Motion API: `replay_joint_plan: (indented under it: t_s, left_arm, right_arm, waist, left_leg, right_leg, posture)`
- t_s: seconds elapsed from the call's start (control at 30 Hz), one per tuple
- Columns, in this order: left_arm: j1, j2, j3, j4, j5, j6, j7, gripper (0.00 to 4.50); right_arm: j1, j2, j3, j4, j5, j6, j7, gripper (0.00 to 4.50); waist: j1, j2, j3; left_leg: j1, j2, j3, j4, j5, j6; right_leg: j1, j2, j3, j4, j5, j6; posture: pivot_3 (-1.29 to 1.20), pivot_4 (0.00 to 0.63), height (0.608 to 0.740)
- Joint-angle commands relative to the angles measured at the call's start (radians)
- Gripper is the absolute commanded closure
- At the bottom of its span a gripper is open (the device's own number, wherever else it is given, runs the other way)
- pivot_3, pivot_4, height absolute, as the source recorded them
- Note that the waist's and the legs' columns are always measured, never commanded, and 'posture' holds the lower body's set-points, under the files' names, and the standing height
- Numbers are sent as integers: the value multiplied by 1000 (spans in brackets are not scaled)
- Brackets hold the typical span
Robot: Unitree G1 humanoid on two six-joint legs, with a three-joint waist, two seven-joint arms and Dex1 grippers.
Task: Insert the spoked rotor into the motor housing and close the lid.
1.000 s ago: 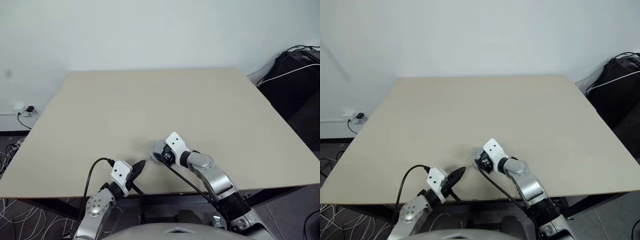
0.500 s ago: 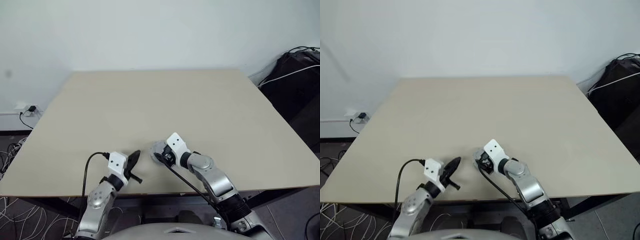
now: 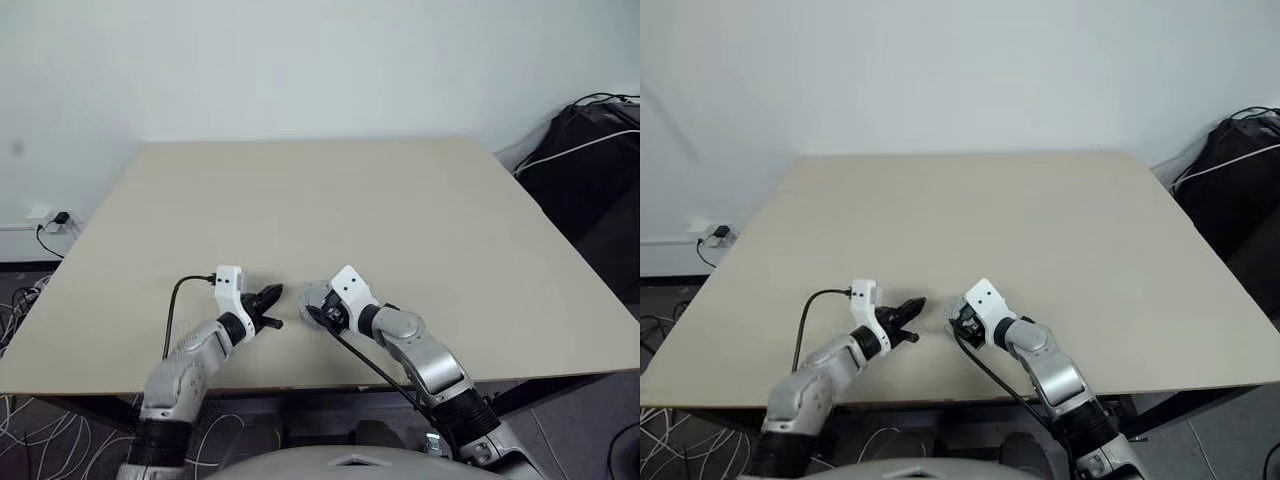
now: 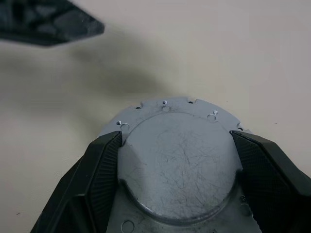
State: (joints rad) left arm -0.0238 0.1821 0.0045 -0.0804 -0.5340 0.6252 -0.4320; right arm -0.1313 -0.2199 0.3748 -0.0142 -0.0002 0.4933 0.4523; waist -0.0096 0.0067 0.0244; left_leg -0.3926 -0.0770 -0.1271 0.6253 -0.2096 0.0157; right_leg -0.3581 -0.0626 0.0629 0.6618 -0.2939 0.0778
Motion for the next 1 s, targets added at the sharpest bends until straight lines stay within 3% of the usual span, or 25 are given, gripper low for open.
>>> replay_joint_plan:
  t_s: [0.03,0.27,0.47,1.0]
  left_arm:
    - [-87,9,60,42,-58,98,9,4500]
    - [-194,29,107,163,-75,224,-1,4500]
    - [-239,42,73,203,-69,291,-53,4500]
    - [-283,-10,-22,250,-10,306,-69,4500]
  right_arm:
    - [23,-6,14,31,-20,48,-5,1258]
    - [28,2,12,25,-20,51,-15,1258]
    - [36,4,10,20,-20,54,-22,1258]
    - [46,8,14,8,-21,56,-29,1258]
  waist:
    - [-1,0,0]
    - [-1,-2,-1]
    - [-1,-3,-1]
    - [0,-3,0]
  left_leg:
    - [0,0,0,0,0,0]
    - [0,0,-1,-2,0,-1]
    - [0,0,-1,-3,1,-3]
    - [0,0,-2,-4,1,-3]
  right_leg:
    - [0,0,0,0,0,0]
    - [-1,0,0,-1,2,3]
    - [-1,0,0,-1,1,2]
    - [-2,0,0,-2,1,2]
  posture:
    - [0,0,740]
    - [0,0,740]
    - [0,0,740]
    - [0,0,740]
